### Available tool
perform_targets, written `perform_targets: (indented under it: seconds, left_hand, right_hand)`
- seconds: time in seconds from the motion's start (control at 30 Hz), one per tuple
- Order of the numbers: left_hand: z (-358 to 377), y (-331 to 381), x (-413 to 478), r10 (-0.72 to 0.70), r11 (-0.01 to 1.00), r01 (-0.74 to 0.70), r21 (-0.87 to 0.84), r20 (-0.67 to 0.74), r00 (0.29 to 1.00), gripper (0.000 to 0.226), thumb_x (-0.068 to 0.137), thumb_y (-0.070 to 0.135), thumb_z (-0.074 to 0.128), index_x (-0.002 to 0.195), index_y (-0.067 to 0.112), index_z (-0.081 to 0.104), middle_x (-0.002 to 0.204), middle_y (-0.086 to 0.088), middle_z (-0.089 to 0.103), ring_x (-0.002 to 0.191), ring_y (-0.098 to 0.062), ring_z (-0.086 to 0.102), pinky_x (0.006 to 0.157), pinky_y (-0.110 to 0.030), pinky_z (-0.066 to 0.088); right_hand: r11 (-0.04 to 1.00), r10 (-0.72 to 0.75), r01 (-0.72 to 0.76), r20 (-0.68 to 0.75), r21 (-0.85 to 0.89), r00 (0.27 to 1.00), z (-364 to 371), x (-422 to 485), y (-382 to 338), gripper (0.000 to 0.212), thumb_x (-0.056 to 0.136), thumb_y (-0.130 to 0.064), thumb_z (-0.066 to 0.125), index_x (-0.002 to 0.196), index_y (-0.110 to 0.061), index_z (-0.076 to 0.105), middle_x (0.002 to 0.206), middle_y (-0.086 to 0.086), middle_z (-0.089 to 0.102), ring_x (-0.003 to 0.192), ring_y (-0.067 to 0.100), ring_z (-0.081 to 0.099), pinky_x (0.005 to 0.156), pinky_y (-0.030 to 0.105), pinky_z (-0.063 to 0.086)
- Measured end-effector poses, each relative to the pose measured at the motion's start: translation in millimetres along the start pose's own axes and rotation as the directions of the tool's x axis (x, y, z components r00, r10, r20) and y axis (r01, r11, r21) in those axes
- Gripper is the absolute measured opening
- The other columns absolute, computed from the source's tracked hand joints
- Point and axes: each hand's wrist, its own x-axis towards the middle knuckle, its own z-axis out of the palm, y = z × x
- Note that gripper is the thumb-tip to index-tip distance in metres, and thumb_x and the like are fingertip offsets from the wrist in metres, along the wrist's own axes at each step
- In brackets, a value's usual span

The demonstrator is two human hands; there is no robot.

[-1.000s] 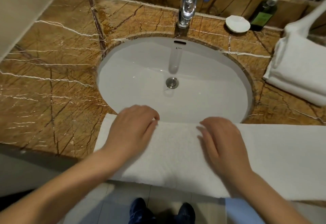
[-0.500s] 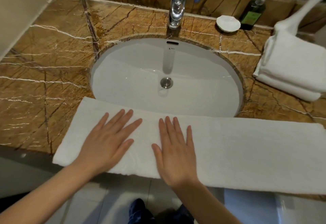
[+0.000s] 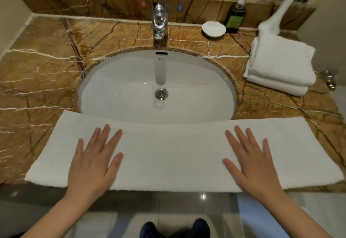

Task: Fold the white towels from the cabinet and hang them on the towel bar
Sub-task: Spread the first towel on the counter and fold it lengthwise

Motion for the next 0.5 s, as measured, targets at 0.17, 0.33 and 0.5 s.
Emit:
perform_targets:
  seconds: [0.17,0.33,0.5]
  left_hand:
    - [-7,-15,8,0.017,1.0,-0.017,0.0,0.015,1.0,0.065,0.091,0.059,0.005,0.15,0.033,0.014,0.159,0.002,0.01,0.146,-0.016,0.003,0.118,-0.049,0.004]
    - [-13,4,8,0.057,0.997,-0.057,0.047,0.013,0.998,0.065,0.092,0.057,0.01,0.15,0.03,0.023,0.159,0.001,0.012,0.146,-0.017,0.004,0.117,-0.049,0.005]
    - [0,73,14,0.231,0.973,-0.231,-0.024,-0.008,0.973,0.06,0.093,0.052,0.019,0.15,0.031,0.02,0.158,0.002,0.012,0.146,-0.017,0.005,0.116,-0.042,0.0]
  right_hand:
    - [0.994,0.104,-0.104,-0.017,0.021,0.994,11,-8,-24,0.068,0.087,-0.07,-0.001,0.147,-0.043,-0.015,0.158,-0.01,-0.019,0.144,0.015,-0.024,0.114,0.051,-0.014]
    - [0.997,0.077,-0.076,-0.061,0.016,0.995,6,-1,-28,0.071,0.09,-0.066,0.006,0.152,-0.033,-0.004,0.16,-0.002,-0.009,0.146,0.016,-0.016,0.117,0.049,-0.012]
    - [0.997,0.063,-0.058,-0.085,0.058,0.994,2,4,-46,0.073,0.09,-0.066,0.011,0.153,-0.029,0.0,0.161,0.0,-0.008,0.146,0.016,-0.017,0.116,0.048,-0.013]
